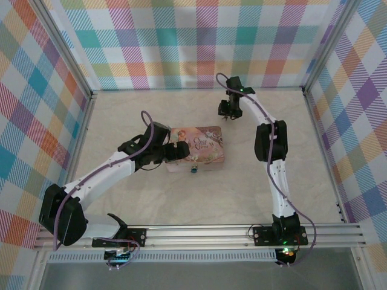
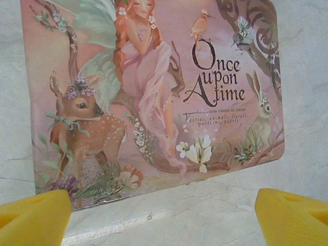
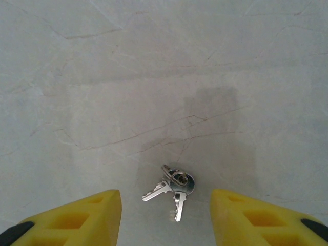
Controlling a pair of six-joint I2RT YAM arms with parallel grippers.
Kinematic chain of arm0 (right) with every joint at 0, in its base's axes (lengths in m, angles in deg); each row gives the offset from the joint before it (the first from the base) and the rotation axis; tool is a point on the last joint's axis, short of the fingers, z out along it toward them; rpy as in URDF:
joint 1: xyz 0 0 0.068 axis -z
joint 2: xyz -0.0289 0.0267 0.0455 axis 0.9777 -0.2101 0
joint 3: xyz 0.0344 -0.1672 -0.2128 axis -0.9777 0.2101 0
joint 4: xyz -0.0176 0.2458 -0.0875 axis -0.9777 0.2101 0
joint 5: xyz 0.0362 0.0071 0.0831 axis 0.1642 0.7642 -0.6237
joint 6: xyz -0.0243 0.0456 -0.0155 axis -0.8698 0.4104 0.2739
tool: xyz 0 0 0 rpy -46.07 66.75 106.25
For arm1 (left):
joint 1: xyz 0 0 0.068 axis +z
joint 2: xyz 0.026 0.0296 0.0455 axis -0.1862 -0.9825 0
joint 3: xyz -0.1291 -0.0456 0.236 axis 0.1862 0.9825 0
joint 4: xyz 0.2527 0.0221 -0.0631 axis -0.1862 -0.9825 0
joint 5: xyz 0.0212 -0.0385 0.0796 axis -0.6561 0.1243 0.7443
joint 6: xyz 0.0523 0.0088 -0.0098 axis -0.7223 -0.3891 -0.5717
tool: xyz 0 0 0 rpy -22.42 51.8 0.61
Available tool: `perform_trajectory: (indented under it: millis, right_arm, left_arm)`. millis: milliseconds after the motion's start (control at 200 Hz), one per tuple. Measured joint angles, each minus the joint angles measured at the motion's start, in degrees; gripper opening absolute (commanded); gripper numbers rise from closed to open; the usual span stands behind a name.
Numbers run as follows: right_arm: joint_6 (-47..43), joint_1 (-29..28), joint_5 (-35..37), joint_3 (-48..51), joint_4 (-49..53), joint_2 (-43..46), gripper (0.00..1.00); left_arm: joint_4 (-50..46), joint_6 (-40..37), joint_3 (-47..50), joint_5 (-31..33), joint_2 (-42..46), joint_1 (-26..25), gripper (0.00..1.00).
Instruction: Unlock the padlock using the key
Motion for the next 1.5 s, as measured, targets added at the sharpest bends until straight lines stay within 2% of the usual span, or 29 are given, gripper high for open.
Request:
perform_trajectory:
  millis: [335,600,750,860,1030,1205,1310,1500]
  right_arm:
    - [-1.07,0.57,0.17,-5.57,3.23,-3.45,0.37]
    - [-1.97,0.68,-0.59,-8.79,5.64,-5.57,0.37]
    - [-2.23,0.68,-1.05,-10.88,7.32,-6.62,0.29]
    - [-2.27,0.68,-1.57,-12.85,8.22,-7.50,0.13]
    - [-2.62,0.68,-2.29,-14.53,8.83,-8.46,0.00]
    - [-2.84,0.68,-2.43,-14.45,9.44,-8.44,0.00]
    - [-2.84,0.68,-2.45,-10.45,7.58,-6.45,0.00]
    - [-2.84,0.68,-2.45,6.84,3.89,5.51,0.00]
  left_arm:
    - [0.11,0.70,0.00,-0.85,-1.62,-0.09,0.92]
    - [0.13,0.92,0.00,-0.83,-1.68,-0.09,0.92]
    - [0.15,1.09,0.00,-0.83,-1.75,-0.09,0.92]
    - [0.13,1.09,0.00,-0.81,-1.75,-0.09,0.92]
    - [0.09,1.09,0.00,-0.22,-1.75,-0.09,0.92]
    - [0.07,1.09,0.00,0.28,-1.75,-0.09,0.92]
    - [0.07,1.09,0.00,0.28,-1.73,-0.09,0.92]
    - [0.15,1.07,0.00,0.28,-1.53,-0.09,0.93]
